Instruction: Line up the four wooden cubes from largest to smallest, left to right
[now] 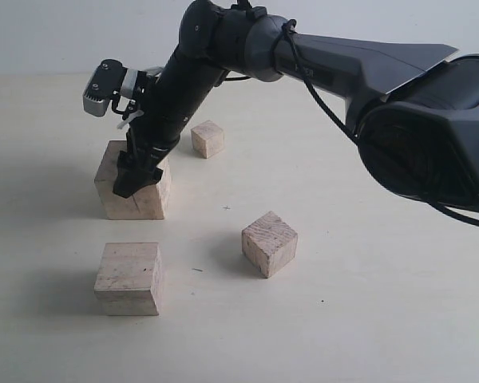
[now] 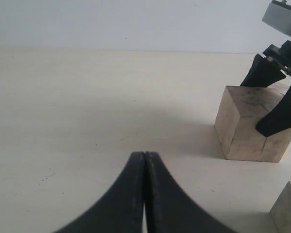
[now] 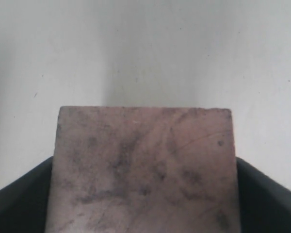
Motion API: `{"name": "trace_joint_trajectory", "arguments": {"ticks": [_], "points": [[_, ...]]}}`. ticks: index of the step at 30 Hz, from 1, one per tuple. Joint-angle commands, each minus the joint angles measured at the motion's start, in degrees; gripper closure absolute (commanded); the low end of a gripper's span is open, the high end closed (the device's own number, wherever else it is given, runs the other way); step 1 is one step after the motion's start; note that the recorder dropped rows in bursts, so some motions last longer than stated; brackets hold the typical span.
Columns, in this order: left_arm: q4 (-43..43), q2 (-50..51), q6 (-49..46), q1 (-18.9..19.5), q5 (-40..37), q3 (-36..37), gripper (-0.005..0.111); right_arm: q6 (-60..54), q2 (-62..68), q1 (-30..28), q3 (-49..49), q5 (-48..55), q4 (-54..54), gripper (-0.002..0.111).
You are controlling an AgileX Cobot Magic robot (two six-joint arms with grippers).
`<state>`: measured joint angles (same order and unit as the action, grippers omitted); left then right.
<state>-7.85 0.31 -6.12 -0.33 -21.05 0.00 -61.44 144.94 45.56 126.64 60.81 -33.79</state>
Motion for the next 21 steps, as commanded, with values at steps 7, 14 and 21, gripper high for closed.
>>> {"name": "trace_joint_trajectory", "arguments": {"ticks": [7, 14, 21], "points": [[0.03, -0.31, -0.1, -0.26, 0.66, 0.0, 0.107, -0.04, -0.71, -0.23, 0.4, 0.48, 0.45, 0.025], [0.03, -0.31, -0.1, -0.26, 0.66, 0.0, 0.107, -1.14, -0.71, -0.23, 0.4, 0.48, 1.42, 0.025], [0.03, -0.31, -0.1, -0.26, 0.66, 0.0, 0.107, -3.06, -0.71, -0.23, 0.4, 0.36, 1.42, 0.025]]}}
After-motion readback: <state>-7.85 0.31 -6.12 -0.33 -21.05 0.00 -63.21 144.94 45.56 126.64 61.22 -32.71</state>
